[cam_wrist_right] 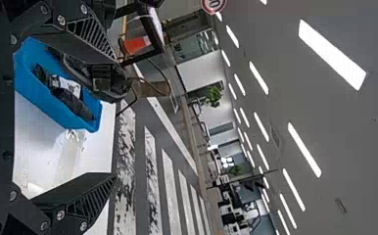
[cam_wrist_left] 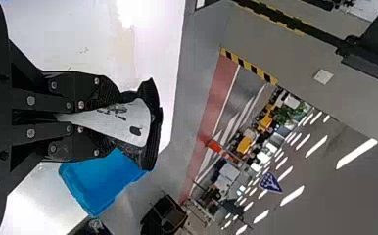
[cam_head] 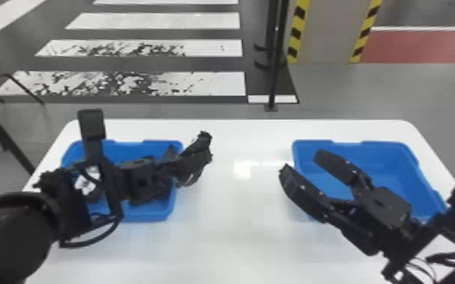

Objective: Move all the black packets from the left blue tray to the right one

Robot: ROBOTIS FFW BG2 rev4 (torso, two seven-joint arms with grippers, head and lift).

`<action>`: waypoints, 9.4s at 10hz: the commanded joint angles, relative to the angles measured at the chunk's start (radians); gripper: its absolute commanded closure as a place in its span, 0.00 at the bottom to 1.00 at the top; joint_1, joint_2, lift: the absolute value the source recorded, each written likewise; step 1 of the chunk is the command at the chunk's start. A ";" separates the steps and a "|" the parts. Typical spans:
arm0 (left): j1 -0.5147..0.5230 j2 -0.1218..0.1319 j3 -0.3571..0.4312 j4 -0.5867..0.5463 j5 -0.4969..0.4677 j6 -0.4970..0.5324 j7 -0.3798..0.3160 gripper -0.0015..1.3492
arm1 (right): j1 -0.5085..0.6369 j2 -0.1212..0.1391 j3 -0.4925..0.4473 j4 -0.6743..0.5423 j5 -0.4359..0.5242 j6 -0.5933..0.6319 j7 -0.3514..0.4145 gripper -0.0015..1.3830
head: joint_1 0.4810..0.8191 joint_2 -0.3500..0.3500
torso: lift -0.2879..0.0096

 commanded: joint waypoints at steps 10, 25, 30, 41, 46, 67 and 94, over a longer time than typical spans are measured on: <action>-0.034 0.006 -0.235 -0.112 -0.002 -0.010 0.057 0.90 | -0.216 -0.004 0.069 0.175 0.001 -0.003 -0.021 0.15 | 0.63 0.37 | 0.50; 0.000 -0.008 -0.199 -0.109 0.014 -0.005 0.100 0.17 | -0.245 -0.014 0.129 0.195 -0.065 0.000 -0.018 0.93 | 0.63 0.43 | 0.50; 0.084 -0.024 -0.084 -0.112 -0.002 -0.034 0.112 0.09 | -0.370 -0.027 -0.013 0.423 -0.063 -0.084 -0.033 0.93 | 0.63 0.44 | 0.50; 0.189 -0.055 0.215 -0.171 -0.117 -0.079 0.112 0.09 | -0.341 -0.089 -0.206 0.519 0.031 -0.155 -0.174 0.06 | 0.63 0.33 | 0.50; 0.162 -0.066 0.309 -0.158 -0.277 -0.022 0.128 0.10 | -0.120 -0.049 -0.107 0.131 -0.106 -0.130 -0.150 0.14 | 0.63 0.55 | 0.50; -0.351 -0.028 0.152 0.482 -0.692 0.287 0.283 0.10 | -0.086 -0.046 -0.029 0.099 -0.210 -0.030 -0.078 0.14 | 0.63 0.95 | 0.50; 0.020 -0.037 -0.084 -0.126 -0.327 0.012 0.194 0.90 | -0.191 -0.049 0.109 0.160 -0.238 0.051 -0.006 0.14 | 0.63 0.78 | 0.50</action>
